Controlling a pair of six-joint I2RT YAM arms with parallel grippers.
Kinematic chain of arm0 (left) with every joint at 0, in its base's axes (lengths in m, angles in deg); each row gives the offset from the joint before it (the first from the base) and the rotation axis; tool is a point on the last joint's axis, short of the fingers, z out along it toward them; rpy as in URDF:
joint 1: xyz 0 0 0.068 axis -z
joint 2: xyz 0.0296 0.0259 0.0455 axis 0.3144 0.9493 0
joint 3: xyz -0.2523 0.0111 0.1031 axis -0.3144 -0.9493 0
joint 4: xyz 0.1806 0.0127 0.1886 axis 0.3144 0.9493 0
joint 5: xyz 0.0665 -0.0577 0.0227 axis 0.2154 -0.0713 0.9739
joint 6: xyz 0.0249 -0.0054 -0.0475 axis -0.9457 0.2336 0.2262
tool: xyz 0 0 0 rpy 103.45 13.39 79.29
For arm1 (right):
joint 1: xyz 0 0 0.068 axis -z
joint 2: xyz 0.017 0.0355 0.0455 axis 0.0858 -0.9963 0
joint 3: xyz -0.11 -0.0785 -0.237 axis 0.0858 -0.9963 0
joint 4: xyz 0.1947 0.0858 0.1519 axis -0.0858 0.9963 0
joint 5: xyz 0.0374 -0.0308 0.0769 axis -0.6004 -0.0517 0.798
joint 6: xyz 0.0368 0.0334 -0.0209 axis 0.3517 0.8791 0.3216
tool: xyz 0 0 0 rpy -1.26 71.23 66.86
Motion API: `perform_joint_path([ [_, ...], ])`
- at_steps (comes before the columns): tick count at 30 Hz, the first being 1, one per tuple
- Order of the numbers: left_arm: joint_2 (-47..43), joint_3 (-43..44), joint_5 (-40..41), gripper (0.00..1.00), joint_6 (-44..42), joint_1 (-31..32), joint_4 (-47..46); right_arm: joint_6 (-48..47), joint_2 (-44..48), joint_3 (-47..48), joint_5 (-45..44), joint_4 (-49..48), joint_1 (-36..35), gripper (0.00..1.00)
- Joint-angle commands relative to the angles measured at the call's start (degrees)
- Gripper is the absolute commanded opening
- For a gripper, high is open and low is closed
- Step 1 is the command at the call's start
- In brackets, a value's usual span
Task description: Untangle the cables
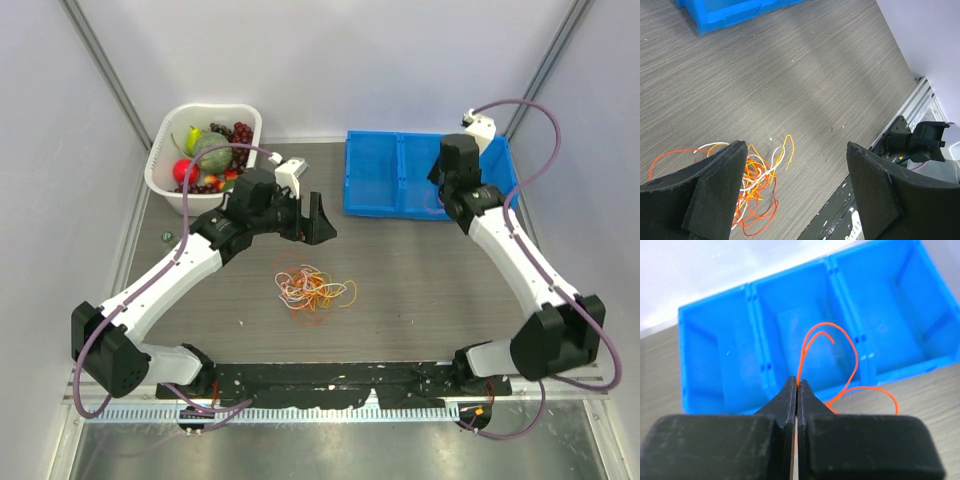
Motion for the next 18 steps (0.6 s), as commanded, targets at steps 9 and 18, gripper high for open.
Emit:
perform_joint_path([
  [9,-3.0,-0.5,-0.7,0.85,0.7,0.2,-2.4,-8.4,-23.6,17.1,-1.1,-8.4,5.7,0.01],
  [18,-2.1,-0.9,-1.5,0.85,1.2,0.1,-2.9,-4.9,-28.8,21.6,5.4,6.7,5.3,0.56],
])
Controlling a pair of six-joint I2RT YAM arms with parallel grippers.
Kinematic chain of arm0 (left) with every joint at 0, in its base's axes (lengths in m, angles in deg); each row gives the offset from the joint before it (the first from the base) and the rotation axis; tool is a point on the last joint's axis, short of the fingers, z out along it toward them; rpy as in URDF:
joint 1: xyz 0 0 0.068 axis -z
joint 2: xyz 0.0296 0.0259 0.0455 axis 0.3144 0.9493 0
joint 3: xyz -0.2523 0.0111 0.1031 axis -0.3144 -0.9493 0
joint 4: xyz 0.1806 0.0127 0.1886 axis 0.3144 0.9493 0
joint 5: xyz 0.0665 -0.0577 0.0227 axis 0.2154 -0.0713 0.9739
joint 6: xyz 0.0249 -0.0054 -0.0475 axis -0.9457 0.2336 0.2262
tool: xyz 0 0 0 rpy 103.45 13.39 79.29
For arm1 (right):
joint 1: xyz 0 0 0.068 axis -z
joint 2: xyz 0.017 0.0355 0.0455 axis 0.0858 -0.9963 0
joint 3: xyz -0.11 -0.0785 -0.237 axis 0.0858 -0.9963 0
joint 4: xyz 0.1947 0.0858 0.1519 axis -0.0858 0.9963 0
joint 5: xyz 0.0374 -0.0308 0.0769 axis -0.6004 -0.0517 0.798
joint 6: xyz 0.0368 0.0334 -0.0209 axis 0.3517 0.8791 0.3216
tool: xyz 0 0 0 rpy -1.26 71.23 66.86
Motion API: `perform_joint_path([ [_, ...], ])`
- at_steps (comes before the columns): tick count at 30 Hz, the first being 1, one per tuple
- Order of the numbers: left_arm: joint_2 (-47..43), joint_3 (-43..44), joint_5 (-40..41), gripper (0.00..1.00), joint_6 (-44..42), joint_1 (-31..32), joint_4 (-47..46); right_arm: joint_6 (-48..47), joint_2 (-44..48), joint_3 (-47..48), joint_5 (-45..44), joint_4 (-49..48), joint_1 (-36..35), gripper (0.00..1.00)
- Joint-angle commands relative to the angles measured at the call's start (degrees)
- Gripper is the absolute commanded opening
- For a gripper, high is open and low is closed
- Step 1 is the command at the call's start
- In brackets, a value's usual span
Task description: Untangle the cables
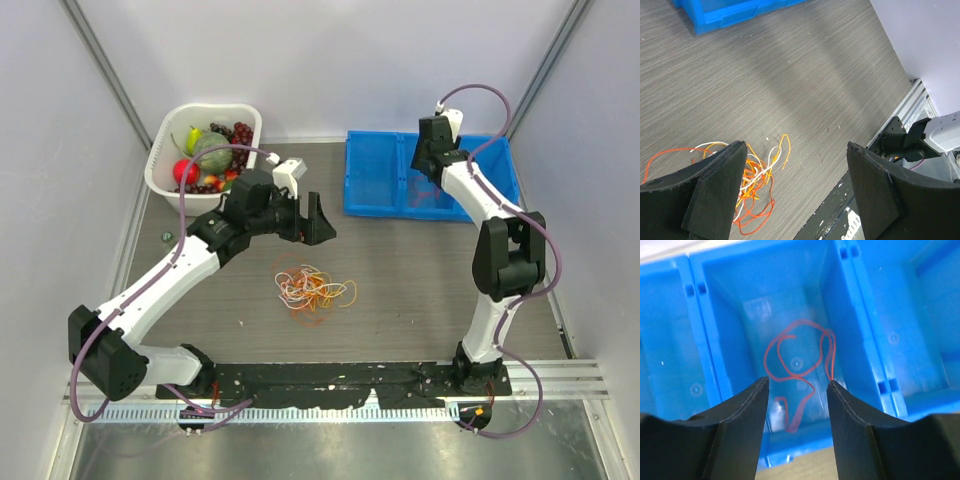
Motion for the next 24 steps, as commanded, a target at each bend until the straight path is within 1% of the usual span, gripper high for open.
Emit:
perform_joint_path([
  [1,-0.7,-0.4,-1.3,0.85,0.3,0.2,-2.9,2.6,5.8,-0.7,4.5,6.9,-1.2,0.56],
  [2,-0.5,-0.4,-1.3,0.85,0.5,0.2,-2.9,2.7,7.1,-3.3,4.7,7.3,-2.5,0.56],
  [4,0.2,-0.6,-1.7,0.84,0.8,0.1,-3.2,3.3,13.2,-9.0,5.7,6.4,-5.4,0.56],
  [6,1.1,-0.8,-2.1,0.84,1.3,0.1,-3.5,4.7,18.0,-15.8,10.3,3.9,-8.9,0.55],
  [7,1.7,-0.9,-2.4,0.83,1.7,0.1,-3.7,5.0,19.3,-18.5,14.4,3.2,-11.6,0.54],
  [8,2.4,-1.1,-2.7,0.83,2.1,0.2,-3.9,6.2,22.0,-23.3,16.6,1.0,-12.7,0.54],
  [9,3.0,-1.1,-2.8,0.83,2.4,0.1,-4.0,7.4,23.2,-25.5,20.4,-0.1,-15.2,0.54],
  [11,5.1,-1.1,-3.8,0.82,3.2,0.1,-4.1,9.5,26.5,-34.6,25.0,-4.7,-19.2,0.54],
  [12,5.9,-1.1,-4.4,0.82,3.7,0.1,-4.2,10.3,28.0,-36.3,28.1,-7.1,-20.4,0.54],
  [15,8.4,-1.4,-5.7,0.8,4.9,0.1,-4.7,13.3,29.9,-43.6,29.5,-10.7,-26.2,0.54],
  [16,9.0,-1.6,-6.0,0.79,5.3,0.1,-5.1,13.9,30.8,-45.1,29.9,-13.3,-27.4,0.54],
  [17,9.5,-1.8,-6.3,0.77,5.9,0.2,-5.4,15.5,31.5,-48.5,30.2,-14.6,-27.9,0.54],
  [20,10.9,-2.7,-6.4,0.71,7.2,0.1,-6.4,20.5,33.1,-55.3,34.9,-24.5,-28.1,0.54],
  [21,11.1,-3.0,-7.0,0.69,7.7,0.0,-6.7,22.7,34.1,-58.3,35.6,-26.2,-28.2,0.53],
  [23,12.1,-3.3,-8.7,0.66,8.7,0.0,-7.7,24.0,34.8,-61.3,37.0,-32.2,-28.4,0.53],
  [24,12.5,-3.3,-9.4,0.65,9.0,0.0,-8.1,23.4,35.0,-61.6,37.5,-32.3,-28.3,0.51],
])
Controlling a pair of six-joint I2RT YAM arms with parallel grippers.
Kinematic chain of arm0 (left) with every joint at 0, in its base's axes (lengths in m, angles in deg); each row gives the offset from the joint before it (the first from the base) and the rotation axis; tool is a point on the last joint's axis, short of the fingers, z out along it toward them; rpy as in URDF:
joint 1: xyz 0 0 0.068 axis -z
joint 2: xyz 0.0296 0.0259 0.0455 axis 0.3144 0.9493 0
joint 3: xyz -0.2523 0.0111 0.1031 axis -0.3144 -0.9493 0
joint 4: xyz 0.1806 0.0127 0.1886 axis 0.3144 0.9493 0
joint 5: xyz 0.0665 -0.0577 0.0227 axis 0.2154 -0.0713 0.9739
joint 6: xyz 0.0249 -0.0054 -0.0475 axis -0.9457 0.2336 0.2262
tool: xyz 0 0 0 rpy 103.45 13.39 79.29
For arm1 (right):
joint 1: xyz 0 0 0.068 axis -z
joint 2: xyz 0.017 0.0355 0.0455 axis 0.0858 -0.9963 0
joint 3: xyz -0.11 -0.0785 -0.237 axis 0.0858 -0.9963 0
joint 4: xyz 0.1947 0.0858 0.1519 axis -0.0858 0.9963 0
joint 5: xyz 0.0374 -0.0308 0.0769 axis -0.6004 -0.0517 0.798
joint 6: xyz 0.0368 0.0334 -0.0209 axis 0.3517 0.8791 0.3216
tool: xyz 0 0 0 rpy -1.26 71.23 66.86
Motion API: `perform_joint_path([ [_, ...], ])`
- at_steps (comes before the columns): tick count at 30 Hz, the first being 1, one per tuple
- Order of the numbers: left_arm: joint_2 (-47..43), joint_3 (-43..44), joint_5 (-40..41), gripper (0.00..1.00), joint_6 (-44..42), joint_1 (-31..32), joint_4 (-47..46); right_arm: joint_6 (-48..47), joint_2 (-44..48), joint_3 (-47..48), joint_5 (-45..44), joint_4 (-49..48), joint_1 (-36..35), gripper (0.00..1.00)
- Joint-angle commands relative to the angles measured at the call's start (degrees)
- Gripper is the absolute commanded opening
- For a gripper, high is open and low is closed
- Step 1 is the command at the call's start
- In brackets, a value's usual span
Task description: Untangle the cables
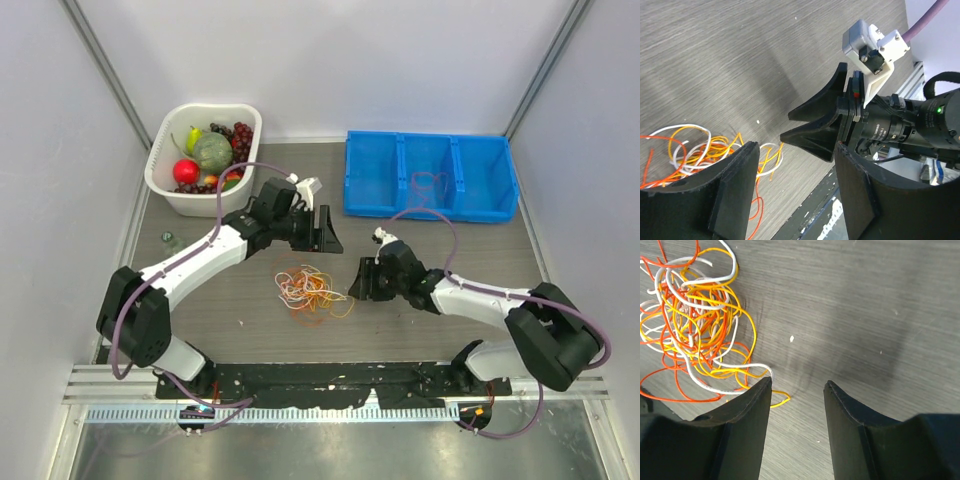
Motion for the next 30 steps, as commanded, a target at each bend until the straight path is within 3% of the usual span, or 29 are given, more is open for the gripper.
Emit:
perform_joint_path([
  [1,1.4,-0.2,-5.0,0.64,2.9,0.0,-5.1,4.6,3.7,-3.0,4.8,-13.8,-0.1,0.5],
  [7,2.9,0.0,-8.0,0.62,3.1,0.0,-5.8,1.7,9.6,-6.2,3.1,-10.3,-0.2,0.48],
  [13,2.1,2.1,-1.3,0.62,-1.2,-0.1,-1.2,-0.2,17.0,-8.8,6.7,-12.5,-0.3,0.56],
  [18,1.3,0.6,-0.1,0.55,0.9,-0.4,-1.0,-5.8,14.2,-5.2,9.7,-12.9,-1.1,0.56],
  [24,-1.5,-9.7,2.4,0.5,7.7,-1.9,-8.7,-9.5,8.9,-1.9,11.8,-14.6,-2.2,0.54],
  [30,1.8,-12.4,-1.1,0.47,11.6,-2.0,-13.9,-12.0,3.7,1.0,11.8,-15.5,-5.3,0.51],
])
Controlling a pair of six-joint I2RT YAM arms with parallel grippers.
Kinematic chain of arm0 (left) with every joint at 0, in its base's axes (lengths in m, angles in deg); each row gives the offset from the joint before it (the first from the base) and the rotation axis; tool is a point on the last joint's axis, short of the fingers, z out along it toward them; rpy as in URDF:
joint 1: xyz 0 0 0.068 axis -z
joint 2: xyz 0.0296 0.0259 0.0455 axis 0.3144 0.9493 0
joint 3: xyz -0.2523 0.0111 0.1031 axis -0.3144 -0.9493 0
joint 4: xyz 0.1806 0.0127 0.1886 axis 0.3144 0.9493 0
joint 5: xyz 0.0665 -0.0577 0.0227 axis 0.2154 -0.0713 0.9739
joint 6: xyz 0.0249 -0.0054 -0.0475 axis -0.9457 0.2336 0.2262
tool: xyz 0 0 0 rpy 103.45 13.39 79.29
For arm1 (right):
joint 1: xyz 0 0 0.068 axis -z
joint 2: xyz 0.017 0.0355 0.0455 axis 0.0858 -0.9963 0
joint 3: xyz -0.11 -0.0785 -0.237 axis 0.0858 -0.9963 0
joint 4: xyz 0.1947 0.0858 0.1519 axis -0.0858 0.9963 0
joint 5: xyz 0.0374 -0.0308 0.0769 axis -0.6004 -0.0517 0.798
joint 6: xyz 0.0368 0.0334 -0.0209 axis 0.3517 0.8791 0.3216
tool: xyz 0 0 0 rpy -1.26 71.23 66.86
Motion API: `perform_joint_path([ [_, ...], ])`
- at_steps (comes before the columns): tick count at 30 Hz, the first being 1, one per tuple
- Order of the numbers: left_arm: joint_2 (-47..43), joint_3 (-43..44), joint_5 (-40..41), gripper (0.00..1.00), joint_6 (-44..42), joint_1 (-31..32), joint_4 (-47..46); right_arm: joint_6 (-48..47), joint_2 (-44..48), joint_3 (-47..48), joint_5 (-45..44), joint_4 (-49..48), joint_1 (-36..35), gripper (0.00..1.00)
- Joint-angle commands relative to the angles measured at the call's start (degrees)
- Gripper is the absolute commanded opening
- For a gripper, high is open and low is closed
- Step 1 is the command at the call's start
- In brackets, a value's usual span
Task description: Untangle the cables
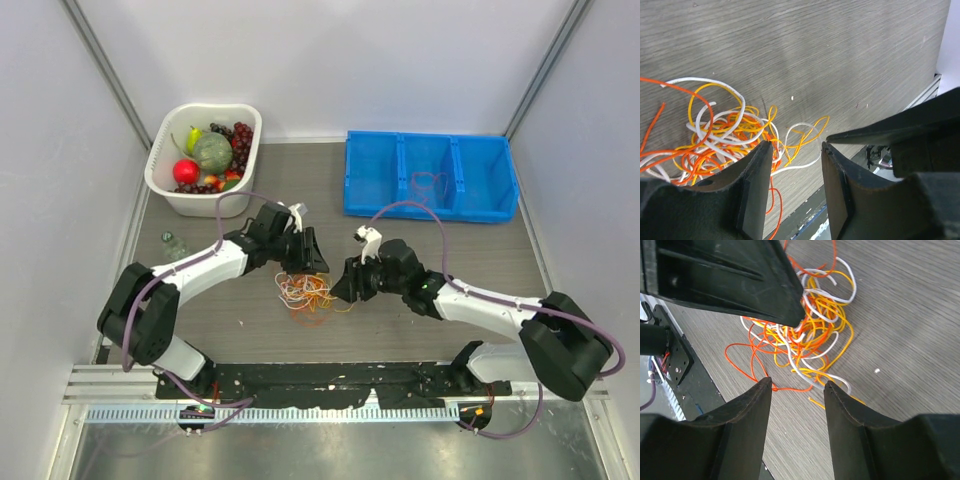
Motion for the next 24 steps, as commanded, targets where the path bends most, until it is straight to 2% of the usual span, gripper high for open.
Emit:
perform_joint_path([
  [1,2.0,0.5,-2.1,0.47,3.4,-0.2,-7.5,-3.8,-3.3,4.2,1.0,-3.5,-2.0,0.5],
  [8,4.6,-1.9,-0.6,0.44,3.5,-0.2,-8.5,-3.6,-6.1,4.8,-0.6,-4.1,-4.0,0.43],
  [16,4.1,-6.1,1.1,0.43,3.9,0.0,-9.7,-5.0,-9.0,6.0,-1.9,-4.3,-5.5,0.42],
  [18,4.0,-6.8,1.7,0.43,4.0,0.0,-10.1,-5.2,-9.3,6.2,-2.0,-4.5,-6.4,0.38],
  [24,3.4,-7.8,3.4,0.43,3.9,0.2,-9.5,-3.8,-4.7,6.7,-2.0,-2.9,-7.6,0.08],
])
